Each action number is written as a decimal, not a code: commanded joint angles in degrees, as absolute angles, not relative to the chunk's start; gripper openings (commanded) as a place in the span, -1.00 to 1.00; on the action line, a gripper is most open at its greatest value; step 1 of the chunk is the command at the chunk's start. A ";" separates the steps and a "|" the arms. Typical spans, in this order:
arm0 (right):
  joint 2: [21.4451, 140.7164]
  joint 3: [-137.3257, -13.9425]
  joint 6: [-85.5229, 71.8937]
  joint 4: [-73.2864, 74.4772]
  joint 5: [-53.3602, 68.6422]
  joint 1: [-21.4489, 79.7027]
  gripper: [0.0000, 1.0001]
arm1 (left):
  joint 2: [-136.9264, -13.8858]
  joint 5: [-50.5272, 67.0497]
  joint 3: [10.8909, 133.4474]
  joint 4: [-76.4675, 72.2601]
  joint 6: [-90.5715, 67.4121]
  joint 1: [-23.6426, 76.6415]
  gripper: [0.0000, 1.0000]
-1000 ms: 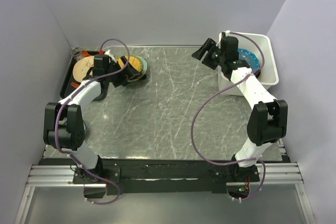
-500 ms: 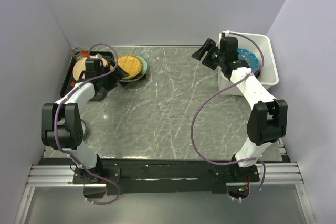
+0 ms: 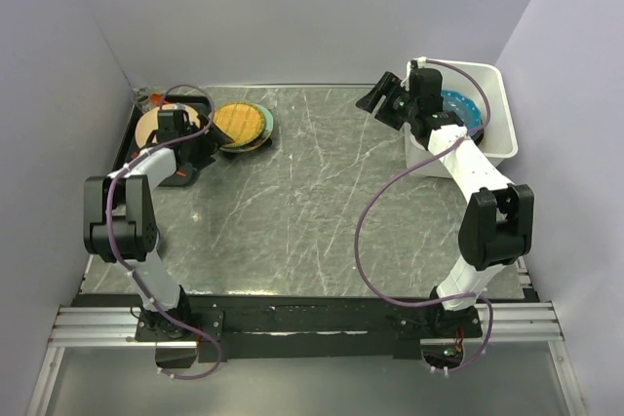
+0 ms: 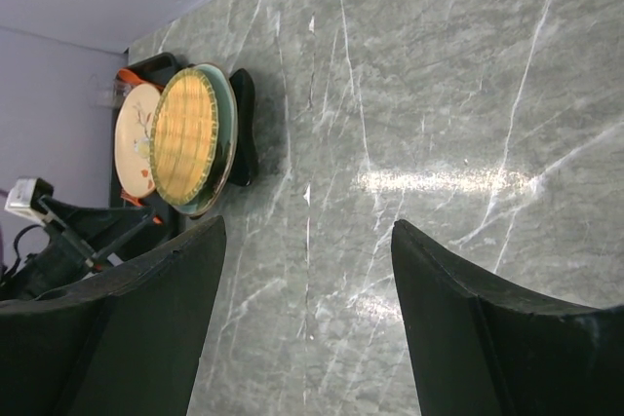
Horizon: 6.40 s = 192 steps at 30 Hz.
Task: Place the plates into the plastic bin on the countertop
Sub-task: Pick up the plate at the center of the board.
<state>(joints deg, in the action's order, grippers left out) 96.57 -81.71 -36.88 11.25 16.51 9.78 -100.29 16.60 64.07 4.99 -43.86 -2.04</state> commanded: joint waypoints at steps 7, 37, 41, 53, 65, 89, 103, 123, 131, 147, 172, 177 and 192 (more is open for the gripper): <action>95.98 -81.56 -35.42 10.90 16.00 10.02 0.51 | -106.43 17.05 70.49 2.03 -45.70 -2.90 0.42; 95.98 -79.37 -36.47 9.67 17.49 10.11 0.52 | -99.14 16.44 64.86 5.62 -43.68 -3.16 -0.92; 95.71 -78.66 -36.91 8.88 18.37 10.81 0.51 | -98.35 15.82 64.16 6.42 -43.68 -3.25 -0.99; 103.61 -86.12 -37.88 5.80 21.79 22.22 0.51 | -98.35 16.44 63.02 5.89 -43.95 -3.60 -0.99; 118.82 -98.86 -44.21 0.18 27.42 28.74 0.43 | -98.70 17.40 63.54 5.36 -44.21 -4.13 -0.99; 135.70 -115.14 -49.13 2.63 26.11 31.99 0.13 | -98.44 18.28 63.28 5.18 -44.12 -4.48 -0.99; 142.11 -121.55 -50.45 5.89 24.08 32.87 0.03 | -97.82 18.28 63.81 5.80 -43.77 -4.48 -0.99; 146.86 -126.56 -53.44 4.83 24.70 33.57 -0.26 | -97.30 18.46 64.16 6.24 -43.42 -4.75 -0.99; 146.69 -126.48 -54.49 2.99 25.66 33.49 -0.76 | -97.21 19.16 64.51 5.71 -43.86 -4.75 -0.82; 140.98 -117.78 -56.69 -3.86 25.84 31.38 -0.92 | -95.10 19.95 65.04 4.04 -44.56 -4.83 0.64; 134.74 -108.55 -61.97 -16.96 29.53 29.36 -0.95 | -86.75 16.53 62.23 5.71 -43.59 -5.19 0.98; 133.16 -108.37 -60.38 -15.47 28.92 29.18 -0.95 | -84.20 15.91 61.26 5.19 -43.24 -5.27 0.99; 123.23 -102.23 -56.69 -14.49 27.69 27.60 -0.95 | -80.68 16.70 59.41 3.69 -43.15 -5.19 0.99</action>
<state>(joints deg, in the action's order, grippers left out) 129.99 -103.94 -57.10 -9.78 27.62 28.71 -82.76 16.60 60.01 6.20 -44.18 -4.97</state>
